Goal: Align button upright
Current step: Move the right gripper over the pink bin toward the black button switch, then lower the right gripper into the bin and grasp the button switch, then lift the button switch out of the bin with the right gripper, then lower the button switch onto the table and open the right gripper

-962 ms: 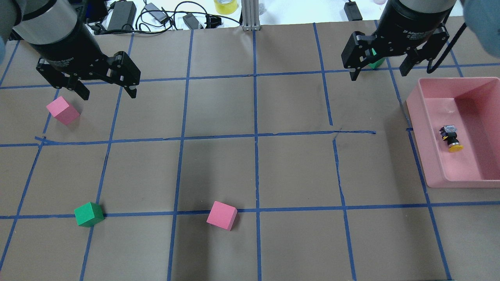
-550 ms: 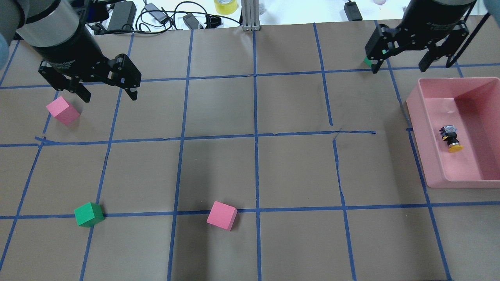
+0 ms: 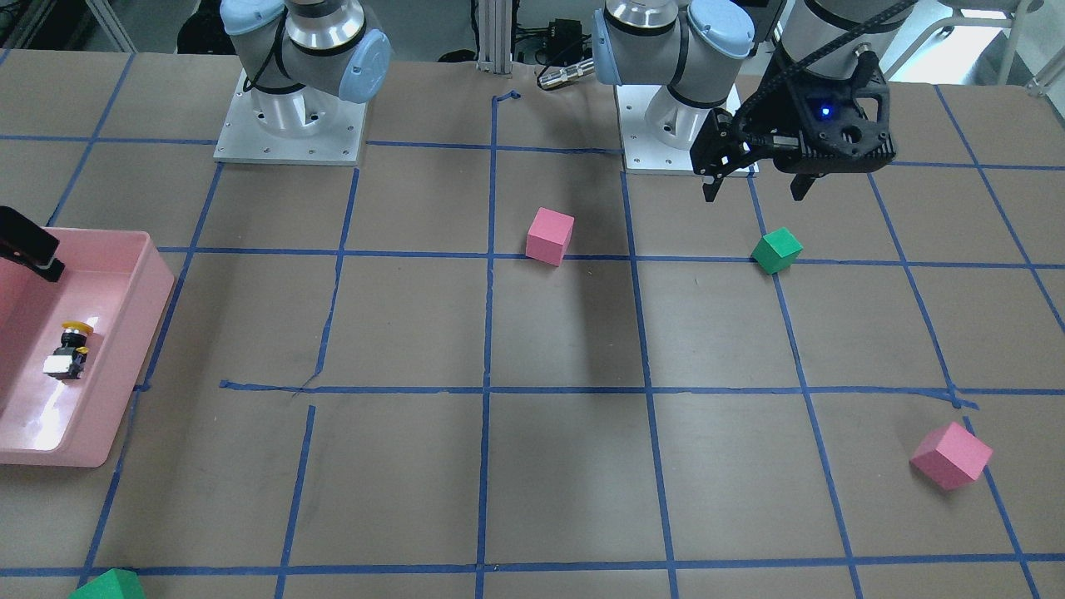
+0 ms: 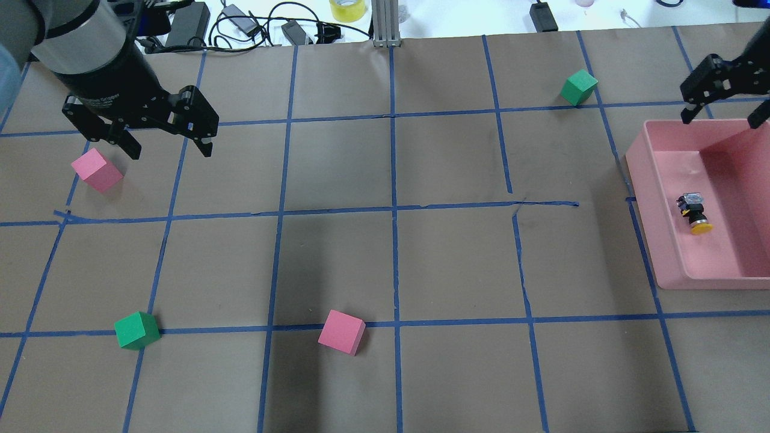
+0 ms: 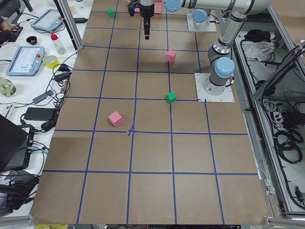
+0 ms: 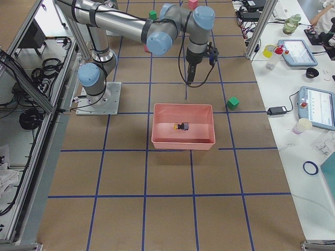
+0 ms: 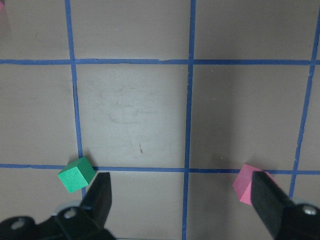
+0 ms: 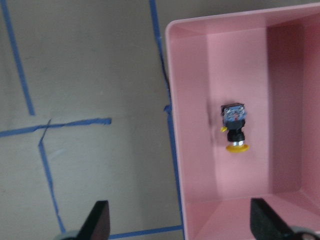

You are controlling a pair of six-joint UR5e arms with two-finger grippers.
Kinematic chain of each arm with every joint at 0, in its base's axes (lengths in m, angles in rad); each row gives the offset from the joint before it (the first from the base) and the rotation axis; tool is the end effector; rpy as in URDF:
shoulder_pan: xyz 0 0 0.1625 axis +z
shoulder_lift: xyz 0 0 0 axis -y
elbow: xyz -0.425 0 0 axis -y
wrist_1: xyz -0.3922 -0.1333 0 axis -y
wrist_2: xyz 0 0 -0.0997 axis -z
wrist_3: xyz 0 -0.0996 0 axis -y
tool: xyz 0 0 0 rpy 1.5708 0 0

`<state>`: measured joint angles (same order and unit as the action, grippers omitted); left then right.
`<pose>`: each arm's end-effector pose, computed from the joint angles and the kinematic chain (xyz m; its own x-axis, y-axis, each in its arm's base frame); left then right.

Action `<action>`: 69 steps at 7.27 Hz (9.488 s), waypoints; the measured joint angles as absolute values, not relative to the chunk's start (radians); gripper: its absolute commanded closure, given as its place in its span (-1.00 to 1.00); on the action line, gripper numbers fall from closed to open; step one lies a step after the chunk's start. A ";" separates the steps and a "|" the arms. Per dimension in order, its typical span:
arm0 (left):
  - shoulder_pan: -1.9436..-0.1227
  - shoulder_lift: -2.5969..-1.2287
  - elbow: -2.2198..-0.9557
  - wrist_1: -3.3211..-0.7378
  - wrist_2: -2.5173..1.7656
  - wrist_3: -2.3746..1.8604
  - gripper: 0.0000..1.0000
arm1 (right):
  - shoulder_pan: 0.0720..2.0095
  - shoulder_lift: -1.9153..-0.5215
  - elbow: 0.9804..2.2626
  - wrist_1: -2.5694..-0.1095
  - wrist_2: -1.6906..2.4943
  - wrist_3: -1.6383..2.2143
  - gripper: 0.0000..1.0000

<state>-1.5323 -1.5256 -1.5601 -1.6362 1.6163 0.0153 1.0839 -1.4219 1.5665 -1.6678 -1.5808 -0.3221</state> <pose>-0.1105 -0.4757 0.5085 -0.9987 -0.0227 -0.0453 -0.0232 0.9997 0.0102 -0.1385 -0.5445 0.4221 -0.9865 0.1639 -0.0056 0.1635 0.9854 0.0483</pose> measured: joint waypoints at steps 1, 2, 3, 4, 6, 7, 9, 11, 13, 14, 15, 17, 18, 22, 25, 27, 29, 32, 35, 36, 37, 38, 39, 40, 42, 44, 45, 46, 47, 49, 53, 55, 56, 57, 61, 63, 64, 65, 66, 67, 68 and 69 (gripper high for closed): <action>-1.532 -1.525 -1.569 -1.634 1.617 0.015 -1.00 | 1.028 -1.399 1.643 -1.806 -1.578 -0.359 -1.00; -1.532 -1.525 -1.577 -1.633 1.618 0.015 -1.00 | 0.986 -1.385 1.740 -1.964 -1.577 -0.386 -1.00; -1.532 -1.526 -1.582 -1.632 1.618 0.015 -1.00 | 0.951 -1.375 1.823 -2.064 -1.568 -0.408 -1.00; -1.532 -1.526 -1.586 -1.633 1.619 0.015 -1.00 | 0.928 -1.365 1.876 -2.109 -1.545 -0.434 -1.00; -1.533 -1.519 -1.596 -1.632 1.619 0.015 -1.00 | 0.915 -1.343 1.906 -2.133 -1.523 -0.479 -1.00; -1.533 -1.517 -1.603 -1.631 1.619 0.015 -1.00 | 0.913 -1.335 1.910 -2.135 -1.522 -0.504 -1.00; -1.533 -1.521 -1.619 -1.627 1.620 0.015 -1.00 | 0.913 -1.319 1.912 -2.135 -1.523 -0.522 -1.00; -1.532 -1.525 -1.630 -1.624 1.620 0.015 -1.00 | 0.913 -1.311 1.911 -2.134 -1.526 -0.524 -1.00; -1.532 -1.525 -1.633 -1.624 1.622 0.013 -1.00 | 0.913 -1.300 1.904 -2.136 -1.524 -0.526 -1.00; -1.532 -1.525 -1.636 -1.623 1.622 0.013 -1.00 | 0.913 -1.290 1.901 -2.145 -1.523 -0.536 -1.00; -1.532 -1.528 -1.643 -1.614 1.623 0.014 -1.00 | 0.913 -1.278 1.900 -2.182 -1.520 -0.574 -1.00; -1.530 -1.534 -1.665 -1.582 1.623 0.014 -1.00 | 0.913 -1.254 1.902 -2.259 -1.512 -0.651 -1.00; -1.530 -1.535 -1.672 -1.574 1.623 0.014 -1.00 | 0.913 -1.249 1.905 -2.270 -1.511 -0.678 -1.00; -1.524 -1.536 -1.672 -1.567 1.661 0.016 -1.00 | 0.913 -1.241 1.911 -2.276 -1.511 -0.747 -1.00; -1.523 -1.544 -1.653 -1.569 1.659 0.017 -1.00 | 0.913 -1.217 1.907 -2.281 -1.511 -0.763 -1.00; -1.525 -1.544 -1.627 -1.588 1.633 0.017 -1.00 | 0.913 -1.200 1.906 -2.312 -1.511 -0.766 -1.00; -1.527 -1.544 -1.620 -1.593 1.611 0.017 -1.00 | 0.913 -1.179 1.910 -2.324 -1.511 -0.766 -1.00; -1.517 -1.548 -1.626 -1.597 1.607 0.018 -1.00 | 0.913 -1.171 1.912 -2.325 -1.517 -0.767 -1.00; -1.489 -1.570 -1.630 -1.609 1.613 0.016 -1.00 | 0.913 -1.168 1.914 -2.320 -1.513 -0.765 0.55; -1.486 -1.575 -1.626 -1.608 1.617 0.016 -1.00 | 0.913 -1.168 1.914 -2.315 -1.516 -0.765 0.90; -1.484 -1.572 -1.622 -1.609 1.617 0.016 -1.00 | 0.913 -1.168 1.914 -2.312 -1.518 -0.767 1.00; -1.485 -1.565 -1.620 -1.612 1.616 0.016 -1.00 | 0.913 -1.171 1.914 -2.310 -1.519 -0.767 1.00; -1.485 -1.556 -1.618 -1.614 1.615 0.016 -1.00 | 0.913 -1.175 1.913 -2.309 -1.517 -0.767 1.00; -1.487 -1.547 -1.616 -1.627 1.614 0.016 -1.00 | 0.913 -1.177 1.909 -2.308 -1.513 -0.766 1.00; -1.491 -1.533 -1.610 -1.675 1.581 0.012 -1.00 | 0.918 -1.191 1.878 -2.270 -1.509 -0.767 1.00; -1.495 -1.534 -1.609 -1.705 1.491 0.002 -1.00 | 0.949 -1.228 1.741 -2.095 -1.508 -0.763 1.00; -1.494 -1.541 -1.609 -1.706 1.416 0.002 -1.00 | 0.982 -1.248 1.661 -2.004 -1.509 -0.758 1.00; -1.494 -1.541 -1.610 -1.706 1.365 0.003 -1.00 | 1.029 -1.275 1.605 -1.931 -1.510 -0.745 1.00; -1.493 -1.539 -1.611 -1.705 1.352 0.005 -1.00 | 1.088 -1.307 1.580 -1.870 -1.509 -0.707 1.00; -1.488 -1.537 -1.611 -1.708 1.393 0.010 -1.00 | 1.258 -1.344 1.562 -1.828 -1.508 -0.556 1.00; -1.487 -1.546 -1.619 -1.705 1.423 0.016 -1.00 | 1.616 -1.283 1.570 -1.956 -1.511 -0.075 1.00; -1.486 -1.546 -1.620 -1.701 1.428 0.017 -1.00 | 1.773 -1.172 1.571 -2.107 -1.519 0.139 1.00; -1.486 -1.546 -1.620 -1.691 1.426 0.018 -1.00 | 1.835 -1.139 1.572 -2.147 -1.524 0.204 1.00; -1.486 -1.546 -1.620 -1.674 1.425 0.017 -1.00 | 1.886 -1.113 1.574 -2.174 -1.535 0.253 1.00; -1.489 -1.543 -1.630 -1.625 1.430 0.017 -1.00 | 1.967 -1.049 1.688 -2.348 -1.553 0.306 1.00; -1.491 -1.543 -1.632 -1.633 1.431 0.017 -1.00 | 1.974 -1.045 1.717 -2.379 -1.545 0.308 1.00; -1.491 -1.546 -1.639 -1.637 1.432 0.017 -1.00 | 1.982 -1.043 1.721 -2.382 -1.544 0.308 0.93; -1.493 -1.549 -1.658 -1.640 1.432 0.018 -1.00 | 1.990 -1.042 1.722 -2.383 -1.544 0.308 0.84; -1.493 -1.554 -1.682 -1.638 1.431 0.035 -1.00 | 1.994 -1.040 1.725 -2.384 -1.545 0.308 0.61; -1.494 -1.557 -1.697 -1.630 1.432 0.073 -1.00 | 1.995 -1.039 1.730 -2.384 -1.549 0.307 0.47; -1.494 -1.558 -1.703 -1.633 1.435 0.102 -1.00 | 1.995 -1.038 1.736 -2.385 -1.553 0.307 0.39; -1.494 -1.560 -1.705 -1.648 1.434 0.116 -1.00 | 1.996 -1.038 1.740 -2.386 -1.556 0.307 0.20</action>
